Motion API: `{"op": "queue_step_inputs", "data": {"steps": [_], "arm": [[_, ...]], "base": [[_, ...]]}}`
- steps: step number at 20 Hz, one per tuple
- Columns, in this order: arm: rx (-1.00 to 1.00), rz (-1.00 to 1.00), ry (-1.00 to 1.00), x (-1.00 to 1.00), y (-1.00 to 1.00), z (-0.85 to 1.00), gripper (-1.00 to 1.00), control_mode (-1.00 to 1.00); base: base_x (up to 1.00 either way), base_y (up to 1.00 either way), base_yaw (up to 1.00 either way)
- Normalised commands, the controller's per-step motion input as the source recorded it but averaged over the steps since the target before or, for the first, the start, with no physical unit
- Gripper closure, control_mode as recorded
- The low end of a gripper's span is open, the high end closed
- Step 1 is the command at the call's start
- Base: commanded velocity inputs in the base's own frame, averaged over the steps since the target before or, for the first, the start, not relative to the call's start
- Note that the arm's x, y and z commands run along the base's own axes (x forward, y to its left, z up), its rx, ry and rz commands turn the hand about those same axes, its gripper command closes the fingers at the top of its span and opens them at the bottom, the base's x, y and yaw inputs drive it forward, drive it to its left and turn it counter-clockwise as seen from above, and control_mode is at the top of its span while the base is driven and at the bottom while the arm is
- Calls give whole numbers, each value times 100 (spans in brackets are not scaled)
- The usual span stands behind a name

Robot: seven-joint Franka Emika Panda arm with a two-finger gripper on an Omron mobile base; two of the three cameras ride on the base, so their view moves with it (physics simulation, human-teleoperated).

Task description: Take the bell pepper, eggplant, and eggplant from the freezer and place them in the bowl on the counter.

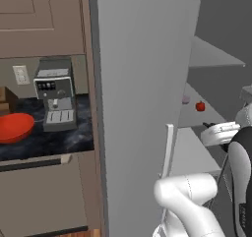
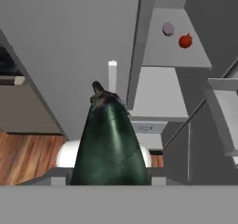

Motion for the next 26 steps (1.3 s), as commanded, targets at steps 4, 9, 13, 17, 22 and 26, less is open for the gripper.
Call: {"op": "queue_step_inputs", "data": {"steps": [4,9,13,17,22,26], "arm": [[0,0,0,0,0,0,100,100],[0,0,0,0,0,0,100,100],[0,0,0,0,0,0,100,100],[0,0,0,0,0,0,100,100],[0,0,0,0,0,0,100,100],[0,0,0,0,0,0,100,100]], "base": [[-3,100,1],[13,100,0],[43,100,0],[99,100,0],[96,66,0],[63,82,0]]}}
